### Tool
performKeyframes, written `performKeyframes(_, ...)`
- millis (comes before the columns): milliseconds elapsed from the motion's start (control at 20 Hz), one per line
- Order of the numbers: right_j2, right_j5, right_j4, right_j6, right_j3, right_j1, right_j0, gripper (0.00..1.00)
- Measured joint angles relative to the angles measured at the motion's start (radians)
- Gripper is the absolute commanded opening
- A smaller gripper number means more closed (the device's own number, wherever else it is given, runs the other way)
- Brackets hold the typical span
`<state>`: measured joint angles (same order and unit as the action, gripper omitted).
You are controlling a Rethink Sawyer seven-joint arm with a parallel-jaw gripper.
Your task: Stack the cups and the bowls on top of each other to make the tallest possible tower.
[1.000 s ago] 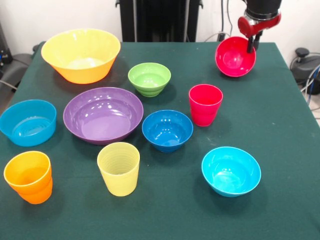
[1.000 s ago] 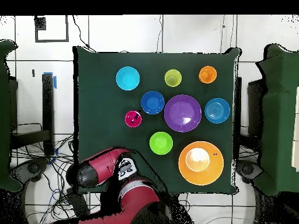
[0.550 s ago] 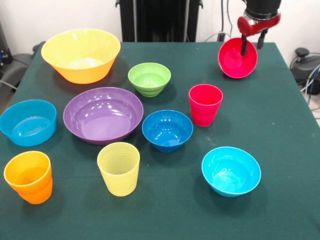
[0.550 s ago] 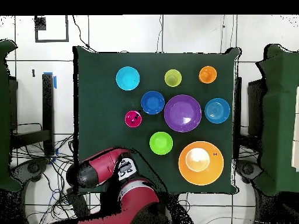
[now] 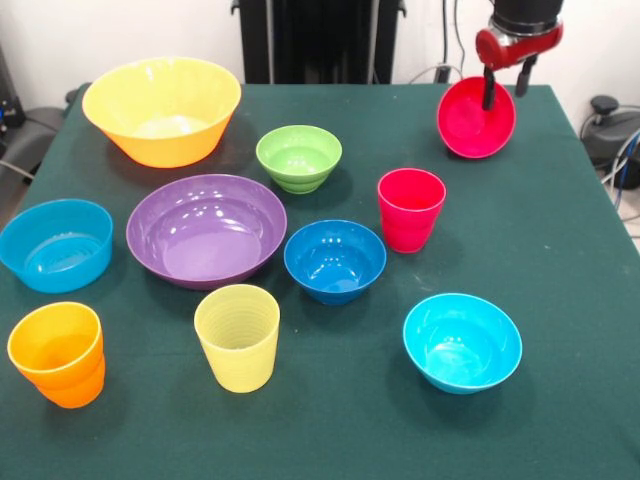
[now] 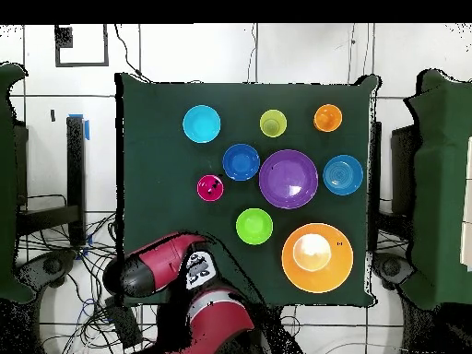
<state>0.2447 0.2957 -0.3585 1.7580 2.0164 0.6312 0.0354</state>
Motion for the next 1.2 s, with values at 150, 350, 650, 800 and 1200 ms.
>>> performKeyframes(150, 0.003, 0.028, 0.005, 0.000, 0.019, 0.077, 0.023, 1.00)
performKeyframes(350, 0.022, 0.123, 0.045, 0.000, 0.039, 0.188, 0.070, 1.00)
performKeyframes(650, 0.083, 0.329, 0.158, 0.000, 0.054, 0.377, 0.152, 1.00)
performKeyframes(800, 0.112, 0.392, 0.201, 0.000, 0.054, 0.450, 0.172, 1.00)
performKeyframes(1200, 0.161, 0.408, 0.203, 0.000, 0.034, 0.469, 0.176, 1.00)
